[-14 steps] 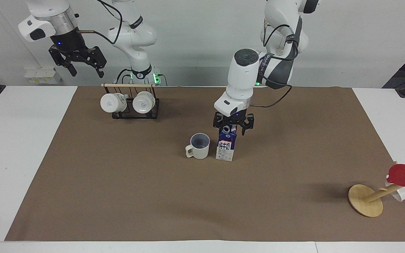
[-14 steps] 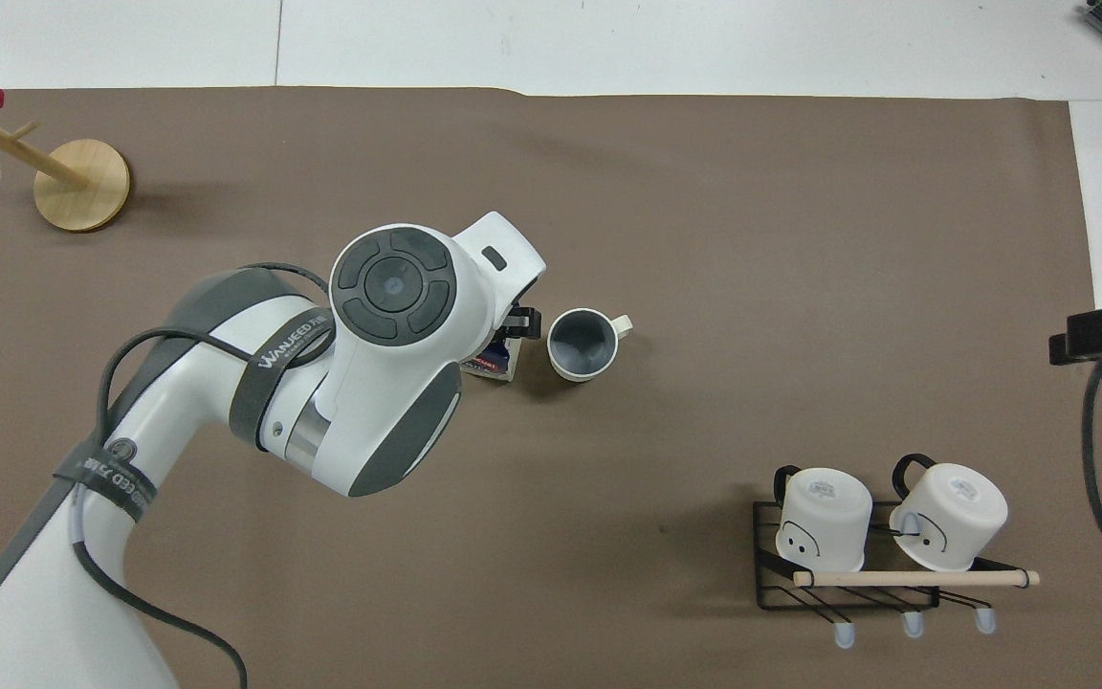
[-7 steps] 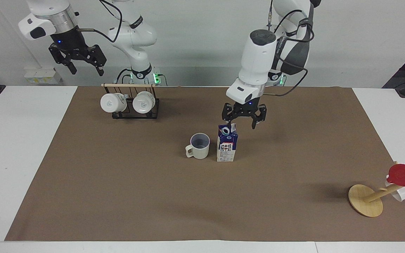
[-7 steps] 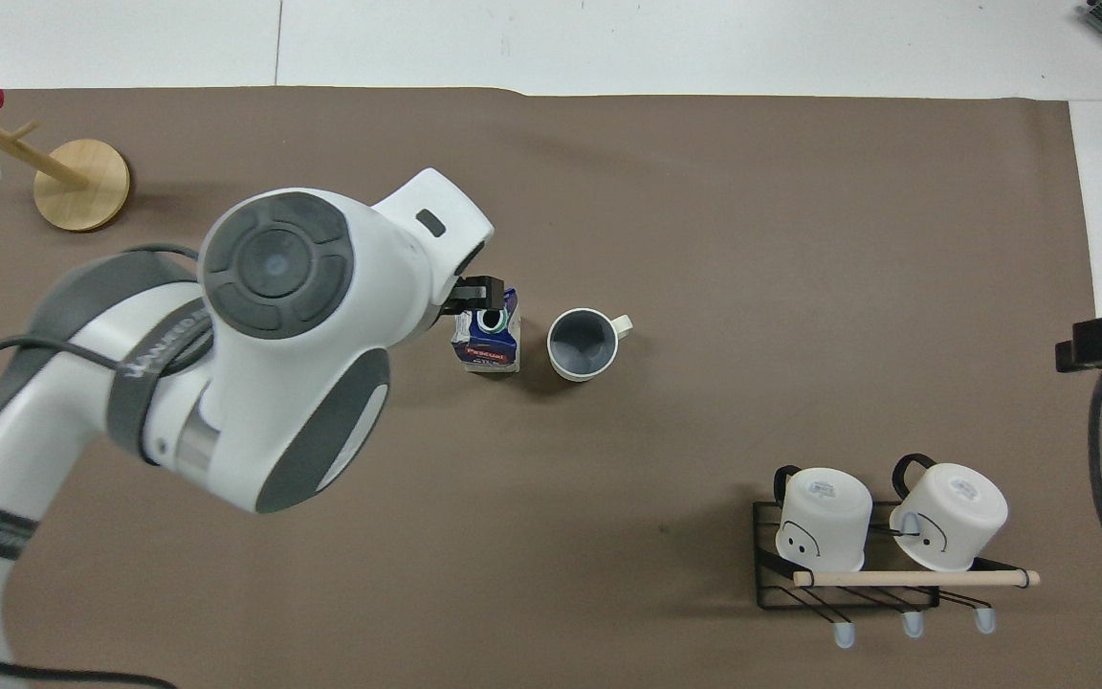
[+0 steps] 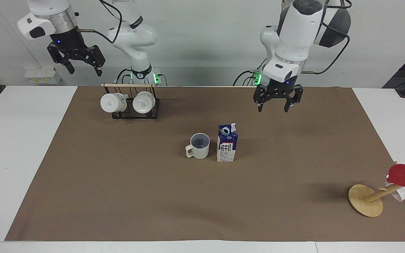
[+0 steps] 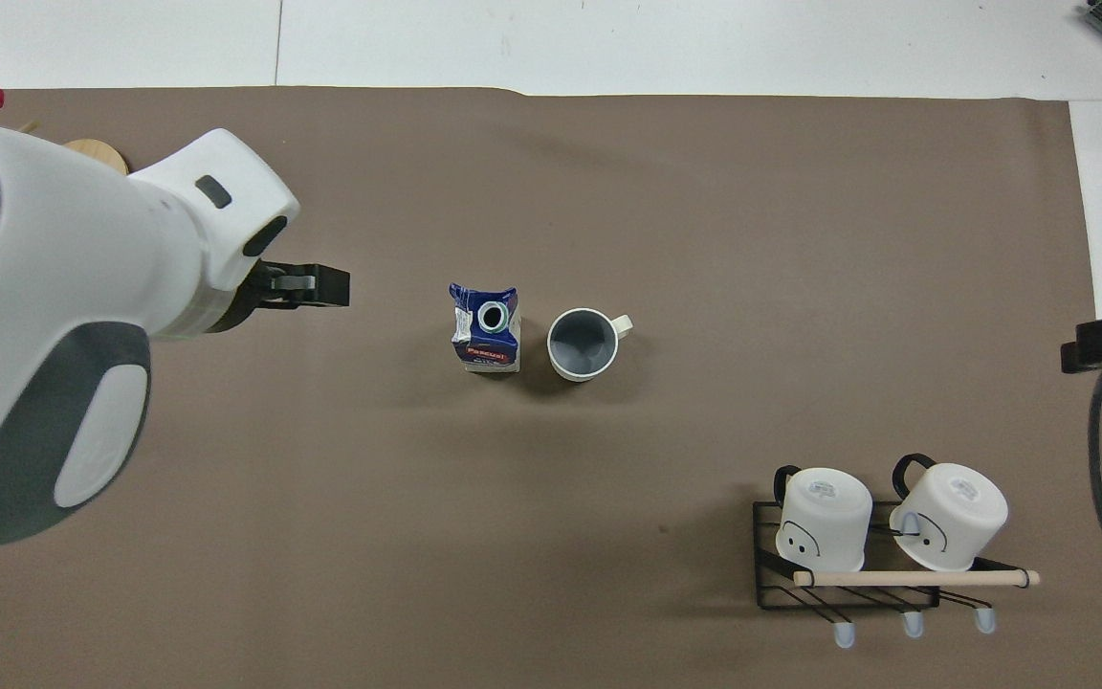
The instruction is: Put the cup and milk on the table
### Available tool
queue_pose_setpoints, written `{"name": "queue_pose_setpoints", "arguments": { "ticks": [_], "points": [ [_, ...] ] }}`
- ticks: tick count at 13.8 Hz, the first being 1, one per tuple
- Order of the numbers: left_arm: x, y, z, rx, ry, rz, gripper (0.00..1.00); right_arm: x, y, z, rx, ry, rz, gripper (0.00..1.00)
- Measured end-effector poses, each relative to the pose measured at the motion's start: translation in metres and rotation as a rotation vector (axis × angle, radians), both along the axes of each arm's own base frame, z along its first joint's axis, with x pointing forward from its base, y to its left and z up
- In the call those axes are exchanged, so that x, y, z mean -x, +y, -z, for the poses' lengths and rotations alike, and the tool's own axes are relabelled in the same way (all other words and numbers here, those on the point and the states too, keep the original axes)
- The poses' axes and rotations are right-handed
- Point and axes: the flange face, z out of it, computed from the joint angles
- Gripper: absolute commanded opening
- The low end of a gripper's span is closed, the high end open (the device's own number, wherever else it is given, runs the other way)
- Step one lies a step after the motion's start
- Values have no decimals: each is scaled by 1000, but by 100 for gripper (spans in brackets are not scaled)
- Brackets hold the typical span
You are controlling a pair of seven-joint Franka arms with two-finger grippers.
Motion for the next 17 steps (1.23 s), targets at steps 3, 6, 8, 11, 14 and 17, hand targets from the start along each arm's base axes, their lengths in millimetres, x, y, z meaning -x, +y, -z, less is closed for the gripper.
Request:
{"name": "queue_pose_setpoints", "arguments": {
  "ticks": [3,6,8,11,14,17],
  "points": [
    [-10,67,-25,4,-17,7,100,0,-2,0,0,0,4,100],
    [-6,136,-67,20,1,49,100,0,-1,0,0,0,3,100],
    [-3,167,-76,31,25,43,100,0,-1,0,0,0,3,100],
    [-8,168,-78,31,37,46,100,0,-1,0,0,0,3,100],
    [-16,168,-81,30,52,48,100,0,-1,0,0,0,3,100],
    [-15,167,-83,30,64,49,100,0,-1,0,0,0,3,100]
  ]
}}
